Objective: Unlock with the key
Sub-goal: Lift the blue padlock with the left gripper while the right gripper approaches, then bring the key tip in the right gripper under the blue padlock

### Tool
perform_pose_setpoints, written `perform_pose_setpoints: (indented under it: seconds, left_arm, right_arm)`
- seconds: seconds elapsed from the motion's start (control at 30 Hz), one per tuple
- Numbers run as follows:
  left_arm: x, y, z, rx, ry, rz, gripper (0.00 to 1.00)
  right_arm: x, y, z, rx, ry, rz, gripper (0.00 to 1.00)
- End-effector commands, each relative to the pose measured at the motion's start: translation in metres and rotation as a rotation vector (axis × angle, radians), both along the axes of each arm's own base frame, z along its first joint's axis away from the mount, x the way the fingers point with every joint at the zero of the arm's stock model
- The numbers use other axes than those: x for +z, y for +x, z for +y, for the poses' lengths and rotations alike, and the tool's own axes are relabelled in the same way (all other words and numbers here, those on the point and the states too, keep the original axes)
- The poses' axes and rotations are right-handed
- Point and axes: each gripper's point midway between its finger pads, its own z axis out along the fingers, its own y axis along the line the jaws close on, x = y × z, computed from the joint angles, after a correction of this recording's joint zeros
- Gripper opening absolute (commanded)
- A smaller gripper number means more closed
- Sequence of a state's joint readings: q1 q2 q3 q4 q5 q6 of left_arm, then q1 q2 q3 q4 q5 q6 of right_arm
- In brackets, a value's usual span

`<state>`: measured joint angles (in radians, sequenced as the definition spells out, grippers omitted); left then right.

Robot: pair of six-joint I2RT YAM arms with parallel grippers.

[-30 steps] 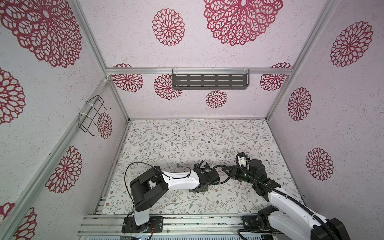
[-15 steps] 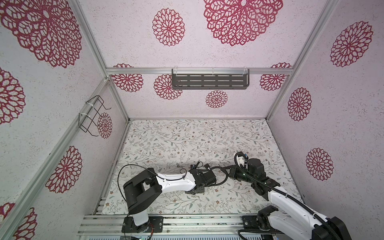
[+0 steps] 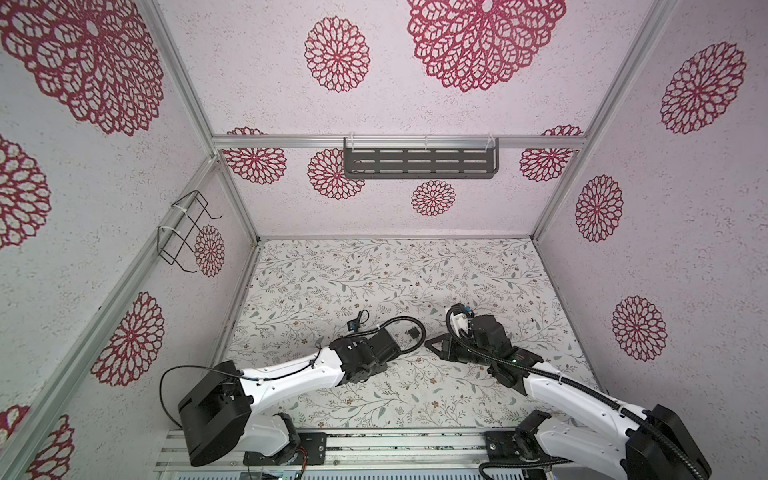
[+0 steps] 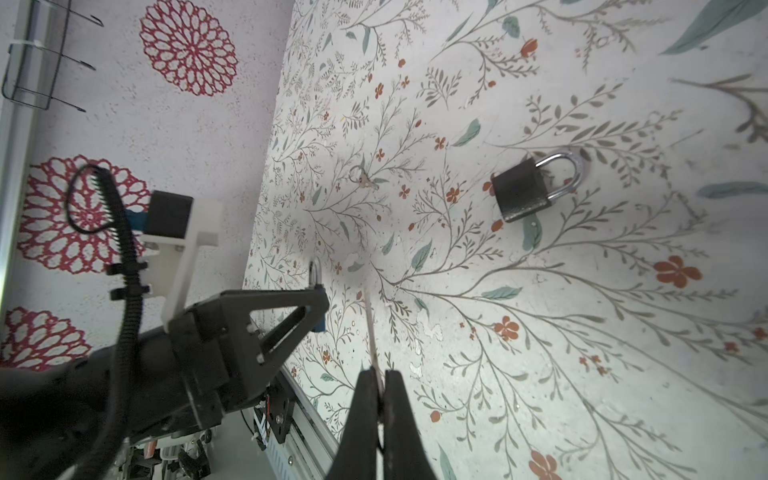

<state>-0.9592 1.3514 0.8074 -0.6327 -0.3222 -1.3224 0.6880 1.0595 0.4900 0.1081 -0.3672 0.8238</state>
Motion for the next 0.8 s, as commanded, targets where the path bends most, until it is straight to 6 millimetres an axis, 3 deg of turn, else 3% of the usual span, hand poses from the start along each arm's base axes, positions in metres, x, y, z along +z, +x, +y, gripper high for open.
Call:
perform_pose_setpoints:
  seconds: [0.0, 0.33, 0.57, 0.77]
  left_arm:
    - [0.022, 0.021, 0.002, 0.071, -0.094, -0.085, 0.1]
    - [0.06, 0.042, 0.01, 0.185, -0.23, -0.18, 0.04]
    - [0.075, 0.047, 0.007, 0.214, -0.312, -0.21, 0.0]
    - [0.076, 0.048, 0.007, 0.224, -0.325, -0.214, 0.0]
  right_arm:
    - [0.008, 0.005, 0.013, -0.01, 0.01, -0.067, 0.0]
    - [0.012, -0.011, 0.042, 0.001, 0.02, -0.155, 0.0]
    - [0.006, -0.024, 0.072, 0.021, 0.025, -0.193, 0.0]
    - [0.012, -0.028, 0.097, 0.036, 0.06, -0.229, 0.0]
